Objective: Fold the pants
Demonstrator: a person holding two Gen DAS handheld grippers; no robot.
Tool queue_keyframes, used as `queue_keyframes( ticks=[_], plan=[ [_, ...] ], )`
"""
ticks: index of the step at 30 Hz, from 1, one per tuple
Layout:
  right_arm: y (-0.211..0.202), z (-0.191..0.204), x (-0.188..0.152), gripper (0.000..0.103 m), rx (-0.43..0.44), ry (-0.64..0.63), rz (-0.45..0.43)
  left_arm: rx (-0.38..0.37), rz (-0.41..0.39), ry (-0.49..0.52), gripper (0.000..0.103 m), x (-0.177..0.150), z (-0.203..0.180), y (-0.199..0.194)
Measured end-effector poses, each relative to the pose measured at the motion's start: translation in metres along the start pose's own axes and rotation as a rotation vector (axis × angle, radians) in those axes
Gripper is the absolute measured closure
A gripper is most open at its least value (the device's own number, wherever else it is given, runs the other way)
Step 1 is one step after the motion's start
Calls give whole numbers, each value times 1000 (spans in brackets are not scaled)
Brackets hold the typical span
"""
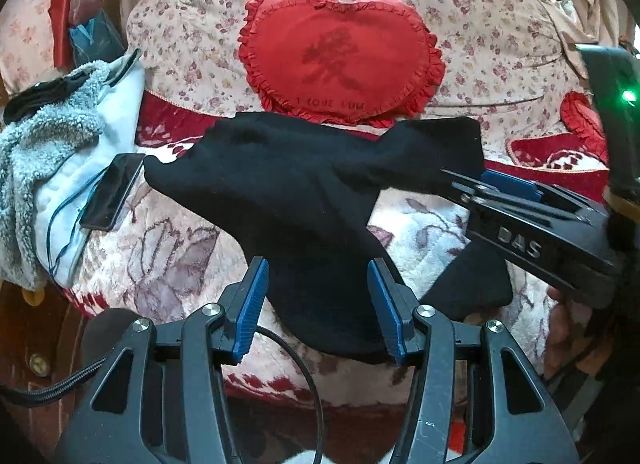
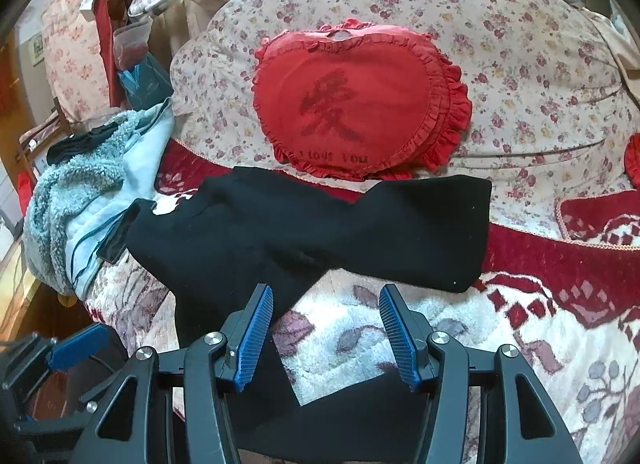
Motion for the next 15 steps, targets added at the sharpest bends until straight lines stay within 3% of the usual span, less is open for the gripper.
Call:
queue_keyframes(
  ticks=[3,9,15],
  plan=[
    [-1,0,-2,49,1,2,0,31,35,-12,52,2,10,13],
    [-1,-2,-5,49,-6,-3,-5,69,27,-90,52,11,40,32],
    [1,-9,-11,49,-16,10,14,102,29,-88,52,16,54,50]
  ],
)
Point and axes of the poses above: each gripper's, at about its wrist camera, not at the fingertips, and y roughly the way its jaws point, z to its left, x to its top, the point moved 5 cm from there along y, roughly the way its jaws point, and after that the axes turned 9 degrees about -z, right-handed, at the moved point
